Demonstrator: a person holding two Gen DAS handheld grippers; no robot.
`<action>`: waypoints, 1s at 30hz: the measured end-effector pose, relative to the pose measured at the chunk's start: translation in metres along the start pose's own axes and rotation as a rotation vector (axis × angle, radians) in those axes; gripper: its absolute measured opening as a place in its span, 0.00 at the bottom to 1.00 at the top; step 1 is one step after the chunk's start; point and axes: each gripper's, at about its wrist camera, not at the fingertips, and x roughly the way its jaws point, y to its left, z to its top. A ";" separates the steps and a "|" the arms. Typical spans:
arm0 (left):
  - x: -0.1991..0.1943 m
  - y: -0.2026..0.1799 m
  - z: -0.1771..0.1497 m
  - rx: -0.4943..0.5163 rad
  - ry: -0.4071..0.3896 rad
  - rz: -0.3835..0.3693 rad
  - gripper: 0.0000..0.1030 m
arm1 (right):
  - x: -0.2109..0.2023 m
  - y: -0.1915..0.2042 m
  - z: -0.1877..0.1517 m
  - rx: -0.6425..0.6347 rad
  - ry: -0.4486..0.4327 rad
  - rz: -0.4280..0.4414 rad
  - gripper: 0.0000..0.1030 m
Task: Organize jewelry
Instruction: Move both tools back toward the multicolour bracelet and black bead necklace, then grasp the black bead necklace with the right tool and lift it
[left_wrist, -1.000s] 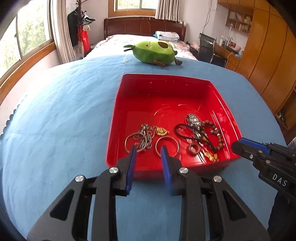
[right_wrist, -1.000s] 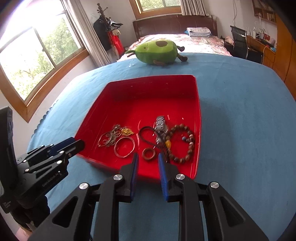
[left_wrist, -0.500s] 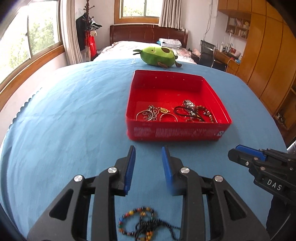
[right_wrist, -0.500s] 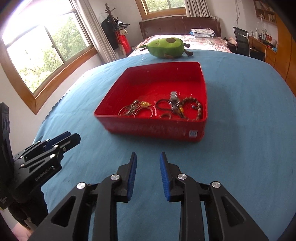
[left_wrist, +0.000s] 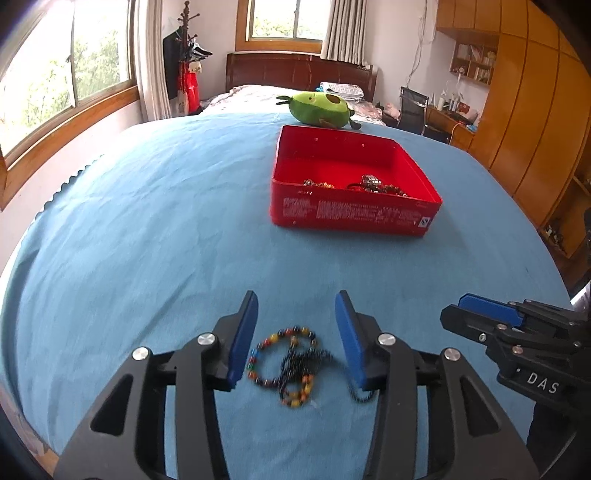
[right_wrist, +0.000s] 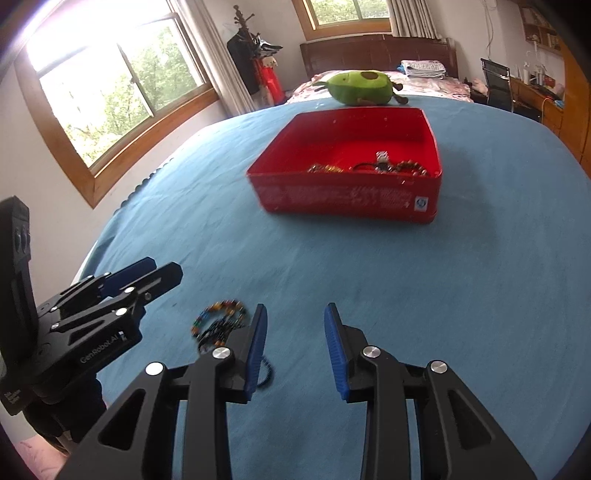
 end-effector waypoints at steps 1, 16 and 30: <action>-0.003 0.003 -0.005 -0.005 0.000 0.005 0.42 | -0.001 0.002 -0.004 0.000 0.004 0.001 0.31; -0.011 0.045 -0.056 -0.056 0.060 0.042 0.57 | 0.023 0.037 -0.044 -0.010 0.079 0.024 0.31; 0.022 0.114 -0.068 -0.181 0.141 0.130 0.59 | 0.082 0.063 -0.040 -0.015 0.193 0.060 0.31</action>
